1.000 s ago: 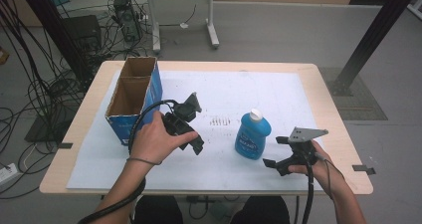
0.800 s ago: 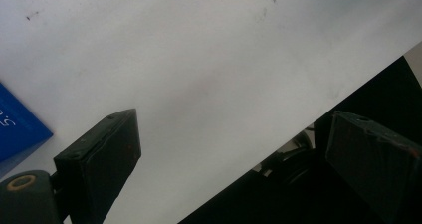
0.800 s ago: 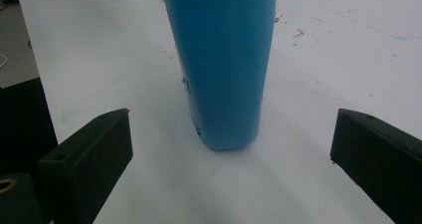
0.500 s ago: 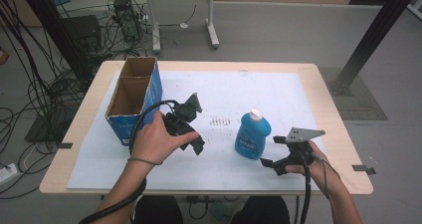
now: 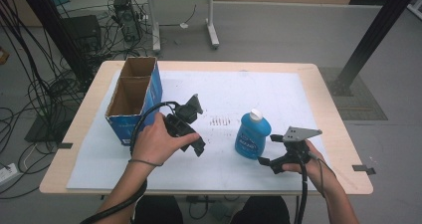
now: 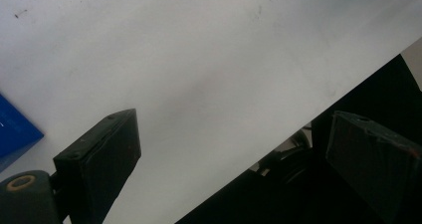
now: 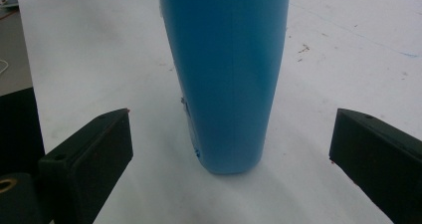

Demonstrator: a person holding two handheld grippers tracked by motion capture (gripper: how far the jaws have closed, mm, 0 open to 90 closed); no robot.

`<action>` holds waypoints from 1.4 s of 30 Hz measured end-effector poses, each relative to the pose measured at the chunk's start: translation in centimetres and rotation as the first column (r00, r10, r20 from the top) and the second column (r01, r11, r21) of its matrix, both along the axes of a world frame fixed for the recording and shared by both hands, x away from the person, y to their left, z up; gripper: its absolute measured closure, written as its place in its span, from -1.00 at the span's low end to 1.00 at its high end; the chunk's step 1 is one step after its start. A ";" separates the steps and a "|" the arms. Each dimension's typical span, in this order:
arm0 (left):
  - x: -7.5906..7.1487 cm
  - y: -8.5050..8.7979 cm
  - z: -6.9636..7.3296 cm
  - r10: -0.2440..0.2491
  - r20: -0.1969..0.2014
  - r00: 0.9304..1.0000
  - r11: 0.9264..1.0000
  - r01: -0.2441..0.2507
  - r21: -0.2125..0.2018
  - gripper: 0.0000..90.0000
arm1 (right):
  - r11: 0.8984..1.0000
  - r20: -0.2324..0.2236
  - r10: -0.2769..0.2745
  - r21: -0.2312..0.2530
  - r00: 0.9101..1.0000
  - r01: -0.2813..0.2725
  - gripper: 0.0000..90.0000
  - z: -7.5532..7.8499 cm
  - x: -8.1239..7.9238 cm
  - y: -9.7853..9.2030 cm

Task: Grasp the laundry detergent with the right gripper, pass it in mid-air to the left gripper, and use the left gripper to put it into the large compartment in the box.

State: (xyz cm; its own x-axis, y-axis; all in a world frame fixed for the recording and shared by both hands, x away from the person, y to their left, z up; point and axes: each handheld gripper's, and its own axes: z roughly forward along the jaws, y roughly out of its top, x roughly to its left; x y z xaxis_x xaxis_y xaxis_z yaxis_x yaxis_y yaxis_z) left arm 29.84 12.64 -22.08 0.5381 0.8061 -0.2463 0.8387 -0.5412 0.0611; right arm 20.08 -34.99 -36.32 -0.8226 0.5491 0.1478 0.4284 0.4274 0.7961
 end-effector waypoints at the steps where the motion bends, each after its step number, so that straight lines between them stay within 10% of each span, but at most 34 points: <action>1: 0.0 0.0 0.0 -0.002 -0.001 1.000 1.000 0.002 0.001 -0.84 | 1.000 0.001 0.001 0.001 1.000 -0.001 -0.93 -0.1 0.0 0.0; 42: -0.1 0.0 0.1 0.007 0.010 1.000 1.000 -0.007 -0.009 -0.84 | 0.992 0.065 -0.027 0.123 0.998 0.019 -0.92 -3.0 0.0 0.6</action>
State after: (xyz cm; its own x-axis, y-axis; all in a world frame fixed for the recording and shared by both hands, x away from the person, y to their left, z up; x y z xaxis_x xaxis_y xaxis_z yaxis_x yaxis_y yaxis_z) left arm 29.70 12.67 -22.03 0.5350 0.8076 -0.2482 0.8417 -0.5348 0.0741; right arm 20.10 -34.36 -39.36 -0.8201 0.5493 0.1605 0.3815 0.3157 0.8688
